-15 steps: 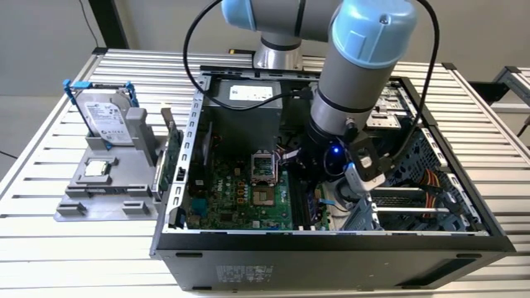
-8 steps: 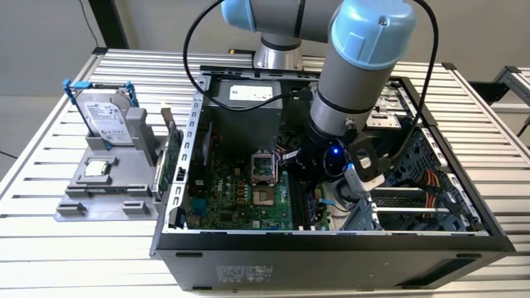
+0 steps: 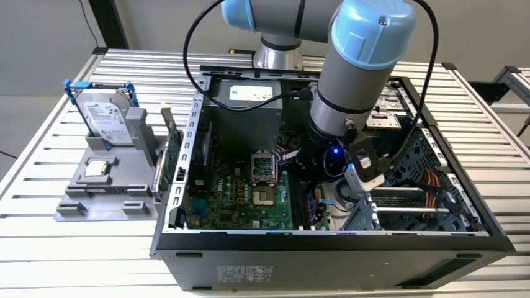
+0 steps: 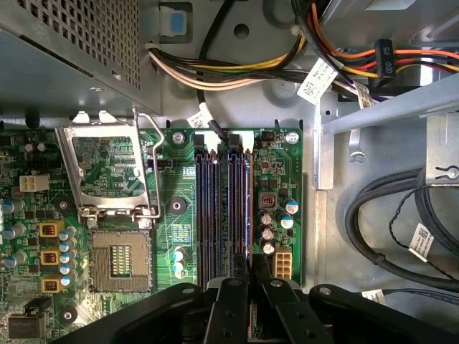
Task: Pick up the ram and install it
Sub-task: 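Insert the ram into the slot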
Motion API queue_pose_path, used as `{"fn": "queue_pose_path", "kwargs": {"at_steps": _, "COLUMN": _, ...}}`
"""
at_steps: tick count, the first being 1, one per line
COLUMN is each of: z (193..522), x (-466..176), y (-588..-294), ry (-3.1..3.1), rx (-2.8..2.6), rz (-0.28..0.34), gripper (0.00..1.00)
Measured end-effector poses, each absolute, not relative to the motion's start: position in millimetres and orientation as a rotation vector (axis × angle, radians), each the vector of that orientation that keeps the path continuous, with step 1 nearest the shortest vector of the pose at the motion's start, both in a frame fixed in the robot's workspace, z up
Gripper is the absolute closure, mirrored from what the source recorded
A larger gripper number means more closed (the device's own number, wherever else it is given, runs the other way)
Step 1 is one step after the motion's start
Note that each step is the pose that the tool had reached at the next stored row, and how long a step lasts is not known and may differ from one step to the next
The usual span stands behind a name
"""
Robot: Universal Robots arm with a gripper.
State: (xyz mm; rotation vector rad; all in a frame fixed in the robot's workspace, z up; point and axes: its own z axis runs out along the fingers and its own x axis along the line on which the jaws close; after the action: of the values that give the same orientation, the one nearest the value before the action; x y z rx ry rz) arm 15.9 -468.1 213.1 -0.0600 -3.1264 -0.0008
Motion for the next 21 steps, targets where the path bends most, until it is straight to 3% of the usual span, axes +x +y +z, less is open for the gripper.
{"fn": "queue_pose_path", "kwargs": {"at_steps": 20, "z": 208.7, "x": 15.9, "y": -468.2, "ry": -3.126, "rx": -0.060, "rz": -0.016, "gripper": 1.00}}
{"fn": "queue_pose_path", "kwargs": {"at_steps": 21, "z": 208.5, "x": 15.9, "y": -468.0, "ry": -3.126, "rx": -0.060, "rz": -0.017, "gripper": 0.00}}
